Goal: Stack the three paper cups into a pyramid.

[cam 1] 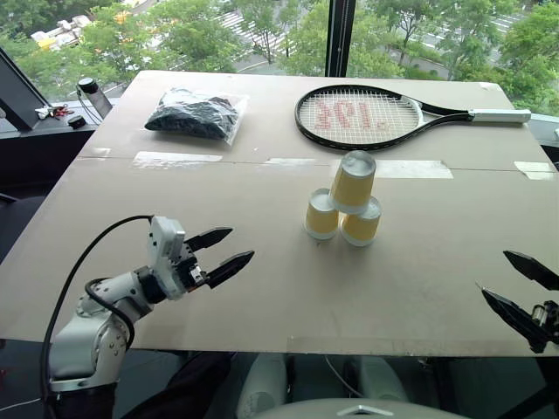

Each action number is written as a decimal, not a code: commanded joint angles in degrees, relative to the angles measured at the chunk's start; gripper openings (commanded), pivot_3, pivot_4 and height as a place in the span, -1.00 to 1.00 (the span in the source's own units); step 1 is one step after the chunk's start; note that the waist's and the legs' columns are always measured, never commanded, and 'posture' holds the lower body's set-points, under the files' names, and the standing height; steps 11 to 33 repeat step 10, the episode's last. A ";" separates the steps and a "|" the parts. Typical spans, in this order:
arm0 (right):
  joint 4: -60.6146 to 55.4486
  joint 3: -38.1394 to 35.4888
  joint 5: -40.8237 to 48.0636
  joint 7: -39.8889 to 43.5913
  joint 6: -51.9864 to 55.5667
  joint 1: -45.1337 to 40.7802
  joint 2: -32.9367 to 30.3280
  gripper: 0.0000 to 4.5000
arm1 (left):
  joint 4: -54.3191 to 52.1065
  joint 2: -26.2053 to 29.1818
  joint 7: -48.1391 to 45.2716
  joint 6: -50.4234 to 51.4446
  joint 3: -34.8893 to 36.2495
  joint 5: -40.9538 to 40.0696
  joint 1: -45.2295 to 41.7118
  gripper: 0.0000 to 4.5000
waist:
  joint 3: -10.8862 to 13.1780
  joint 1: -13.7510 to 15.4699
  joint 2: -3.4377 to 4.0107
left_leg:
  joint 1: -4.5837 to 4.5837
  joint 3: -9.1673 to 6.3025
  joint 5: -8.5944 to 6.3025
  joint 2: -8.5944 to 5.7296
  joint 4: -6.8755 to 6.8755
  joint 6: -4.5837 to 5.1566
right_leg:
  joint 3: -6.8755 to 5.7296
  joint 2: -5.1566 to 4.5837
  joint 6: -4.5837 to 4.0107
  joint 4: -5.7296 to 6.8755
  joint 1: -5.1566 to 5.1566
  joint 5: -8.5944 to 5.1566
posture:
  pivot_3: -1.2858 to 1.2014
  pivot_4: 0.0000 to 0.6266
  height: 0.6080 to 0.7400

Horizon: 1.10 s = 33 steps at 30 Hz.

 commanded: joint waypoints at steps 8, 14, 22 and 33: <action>0.88 -2.60 0.60 1.88 0.66 -0.70 -0.42 1.00 | -2.62 0.56 -0.58 -2.48 -0.13 -1.44 2.93 0.99 | -0.02 -0.12 0.05 | 0.55 0.04 -0.02 0.02 -0.12 0.01 | 0.05 -0.37 -0.22 -0.03 0.50 -0.11 | 0.03 -0.52 1.00; 1.54 -2.69 0.44 2.21 0.60 -0.85 -0.52 1.00 | -2.97 0.68 -0.27 -2.74 -0.44 -0.90 3.67 0.99 | -0.02 -0.11 0.05 | 0.55 0.04 -0.02 0.02 -0.13 0.00 | 0.05 -0.39 -0.22 -0.04 0.50 -0.12 | 0.03 -0.52 1.00; 1.54 -2.69 0.44 2.21 0.60 -0.85 -0.52 1.00 | -2.97 0.68 -0.27 -2.74 -0.44 -0.90 3.67 0.99 | -0.02 -0.11 0.05 | 0.55 0.04 -0.02 0.02 -0.13 0.00 | 0.05 -0.39 -0.22 -0.04 0.50 -0.12 | 0.03 -0.52 1.00; 1.54 -2.69 0.44 2.21 0.60 -0.85 -0.52 1.00 | -2.97 0.68 -0.27 -2.74 -0.44 -0.90 3.67 0.99 | -0.02 -0.11 0.05 | 0.55 0.04 -0.02 0.02 -0.13 0.00 | 0.05 -0.39 -0.22 -0.04 0.50 -0.12 | 0.03 -0.52 1.00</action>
